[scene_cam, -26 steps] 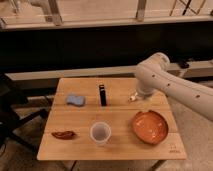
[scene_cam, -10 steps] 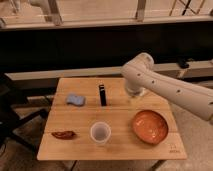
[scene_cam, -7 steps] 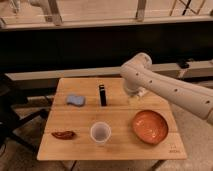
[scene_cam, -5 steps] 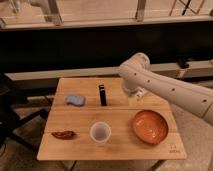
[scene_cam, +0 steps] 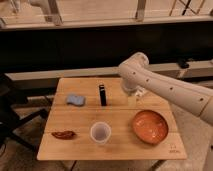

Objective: Knock the eraser over

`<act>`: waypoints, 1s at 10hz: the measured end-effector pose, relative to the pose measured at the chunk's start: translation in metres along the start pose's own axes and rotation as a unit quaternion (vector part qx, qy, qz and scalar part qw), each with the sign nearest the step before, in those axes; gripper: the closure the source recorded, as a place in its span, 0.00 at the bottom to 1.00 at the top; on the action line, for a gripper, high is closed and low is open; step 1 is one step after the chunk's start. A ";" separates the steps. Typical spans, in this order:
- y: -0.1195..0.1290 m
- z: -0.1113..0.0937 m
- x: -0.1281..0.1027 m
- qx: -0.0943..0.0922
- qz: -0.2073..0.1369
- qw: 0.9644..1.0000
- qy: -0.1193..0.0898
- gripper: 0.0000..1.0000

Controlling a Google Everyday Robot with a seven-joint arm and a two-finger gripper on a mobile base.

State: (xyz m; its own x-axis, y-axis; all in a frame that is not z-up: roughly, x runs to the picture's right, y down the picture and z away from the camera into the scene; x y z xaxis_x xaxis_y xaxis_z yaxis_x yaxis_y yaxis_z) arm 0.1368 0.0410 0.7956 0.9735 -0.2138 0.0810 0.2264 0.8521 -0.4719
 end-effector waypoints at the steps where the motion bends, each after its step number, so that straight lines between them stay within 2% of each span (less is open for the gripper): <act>1: -0.002 0.001 -0.001 -0.001 -0.002 1.000 0.000 0.20; 10: -0.016 0.014 -0.002 -0.003 -0.018 1.000 0.003 0.20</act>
State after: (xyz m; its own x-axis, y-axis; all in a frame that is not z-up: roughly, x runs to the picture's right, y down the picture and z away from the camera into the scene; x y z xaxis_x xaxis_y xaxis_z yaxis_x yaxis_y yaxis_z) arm 0.1318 0.0340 0.8151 0.9646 -0.2470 0.0923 0.2607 0.8409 -0.4743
